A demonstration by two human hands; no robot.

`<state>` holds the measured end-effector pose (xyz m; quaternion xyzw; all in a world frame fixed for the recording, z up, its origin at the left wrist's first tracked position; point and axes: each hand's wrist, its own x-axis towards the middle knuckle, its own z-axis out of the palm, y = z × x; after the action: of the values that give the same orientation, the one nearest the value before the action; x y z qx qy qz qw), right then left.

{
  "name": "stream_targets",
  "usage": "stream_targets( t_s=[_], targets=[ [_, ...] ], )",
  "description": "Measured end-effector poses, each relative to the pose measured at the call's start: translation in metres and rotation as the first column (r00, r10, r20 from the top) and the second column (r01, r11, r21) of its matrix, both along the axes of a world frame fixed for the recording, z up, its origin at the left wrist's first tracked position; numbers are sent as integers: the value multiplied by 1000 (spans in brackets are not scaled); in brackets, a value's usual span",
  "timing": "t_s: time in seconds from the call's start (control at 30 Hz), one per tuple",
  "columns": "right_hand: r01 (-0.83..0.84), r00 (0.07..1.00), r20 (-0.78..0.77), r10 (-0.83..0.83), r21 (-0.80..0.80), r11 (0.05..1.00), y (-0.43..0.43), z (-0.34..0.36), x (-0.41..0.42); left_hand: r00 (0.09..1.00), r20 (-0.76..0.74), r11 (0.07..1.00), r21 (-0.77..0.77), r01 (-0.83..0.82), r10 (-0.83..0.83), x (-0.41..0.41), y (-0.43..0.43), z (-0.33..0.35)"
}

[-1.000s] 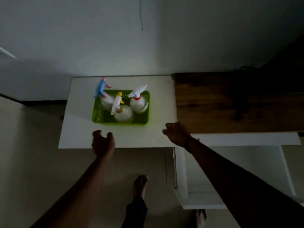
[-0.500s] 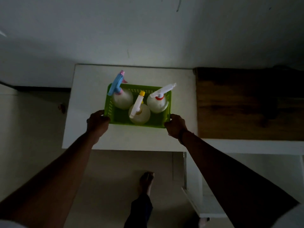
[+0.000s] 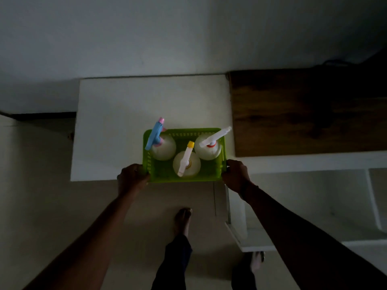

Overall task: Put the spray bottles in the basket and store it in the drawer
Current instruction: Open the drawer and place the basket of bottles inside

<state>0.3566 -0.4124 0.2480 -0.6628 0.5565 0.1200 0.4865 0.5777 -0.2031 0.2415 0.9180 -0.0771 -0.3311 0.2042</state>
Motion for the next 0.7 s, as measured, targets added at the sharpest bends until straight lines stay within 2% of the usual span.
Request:
stream_targets(
  t_s=[0.1, 0.2, 0.27, 0.37, 0.6, 0.7],
  targets=[
    [18, 999, -34, -19, -10, 1000, -4, 5, -48, 993, 47, 994, -1, 109, -109, -45, -4, -1],
    [-26, 1000, -9, 26, -18, 1000, -10, 12, -91, 968, 121, 974, 89, 209, -219, -88, -3, -2],
    [-79, 997, 22, 80, -20, 997, -13, 18, -113, 969, 147, 978, 103, 183, -197, -116, -1, 1],
    [-115, 993, 10, 116, -60, 992, -20, 21, -145, 980, 122, 987, 42, 153, -157, -158, 1, 7],
    [-32, 997, -75, 28, -58, 998, -34, 19, -241, 974, 79, 977, 22, 212, -213, -242, -28, 13],
    [69, 993, -94, -72, -34, 997, -43, 16, -276, 953, 45, 953, 52, 299, -301, -266, -50, 4]
  ],
)
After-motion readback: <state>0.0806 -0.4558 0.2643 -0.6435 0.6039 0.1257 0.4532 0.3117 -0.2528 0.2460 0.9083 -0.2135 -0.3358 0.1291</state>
